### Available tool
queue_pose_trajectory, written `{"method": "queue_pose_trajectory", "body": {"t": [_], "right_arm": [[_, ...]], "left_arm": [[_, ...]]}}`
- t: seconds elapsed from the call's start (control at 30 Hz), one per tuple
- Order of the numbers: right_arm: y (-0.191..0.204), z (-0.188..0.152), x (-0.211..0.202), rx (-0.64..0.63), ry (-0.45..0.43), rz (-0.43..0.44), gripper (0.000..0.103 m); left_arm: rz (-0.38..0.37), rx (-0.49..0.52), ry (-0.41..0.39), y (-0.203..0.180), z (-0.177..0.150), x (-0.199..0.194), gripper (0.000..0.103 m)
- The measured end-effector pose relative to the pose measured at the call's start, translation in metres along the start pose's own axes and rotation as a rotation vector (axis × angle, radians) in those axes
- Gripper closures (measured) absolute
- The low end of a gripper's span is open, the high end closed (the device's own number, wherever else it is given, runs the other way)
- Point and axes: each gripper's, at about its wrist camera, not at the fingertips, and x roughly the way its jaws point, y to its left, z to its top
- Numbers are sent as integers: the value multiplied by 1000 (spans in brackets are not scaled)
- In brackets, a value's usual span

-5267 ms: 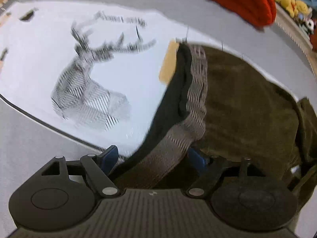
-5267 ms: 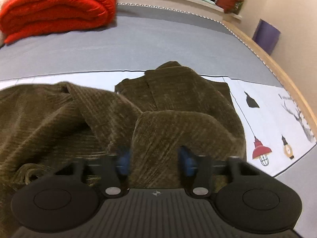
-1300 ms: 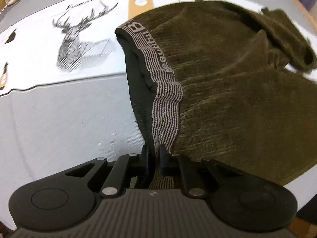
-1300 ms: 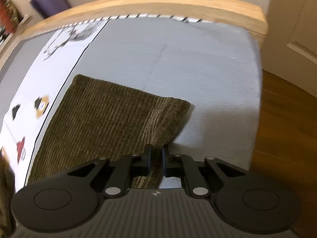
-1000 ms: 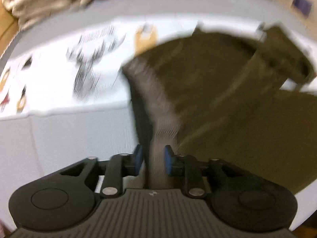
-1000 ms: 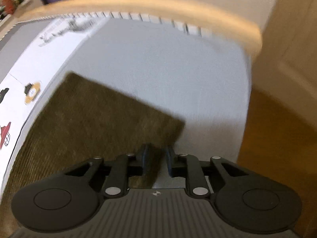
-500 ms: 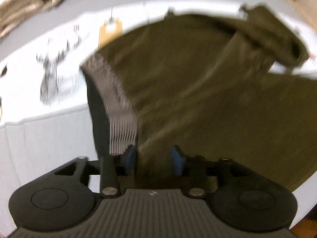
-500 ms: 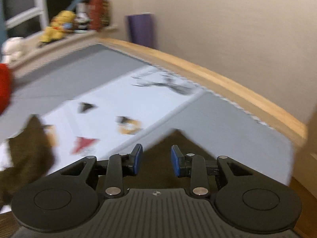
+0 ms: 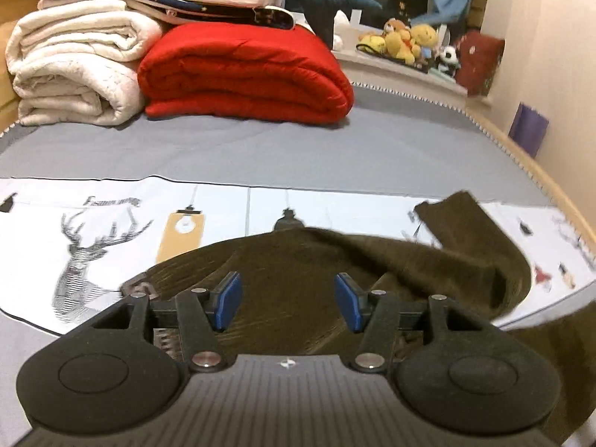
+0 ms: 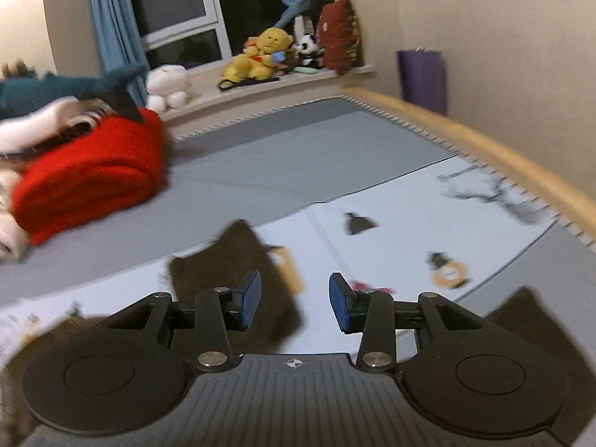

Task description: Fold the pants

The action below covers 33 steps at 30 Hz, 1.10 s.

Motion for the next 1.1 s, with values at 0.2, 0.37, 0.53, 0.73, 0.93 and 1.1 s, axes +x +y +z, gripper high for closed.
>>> {"method": "queue_pose_trajectory", "body": {"t": [0.2,0.37,0.53,0.73,0.93,1.1], "right_arm": [[13,9,29,94,31,56,66],[10,7,71,178,93,35,73],[19,-5,124,116,175,-11,72],[25,-19,174,7,267,-67,40],[26,-24,198,-11,310,-43,47],[58,-18,186,-214,278,-6,95]], "left_arm": [[-50,-61,107,-14,11,24,58],[-68,-18,165,-33,8,47,76],[-54,17,194,-43,3,66,76],[-58,6,222,-40,8,82,74],[-45,7,243,-33,10,91,70],[-42,4,249,-27,11,91,70]]}}
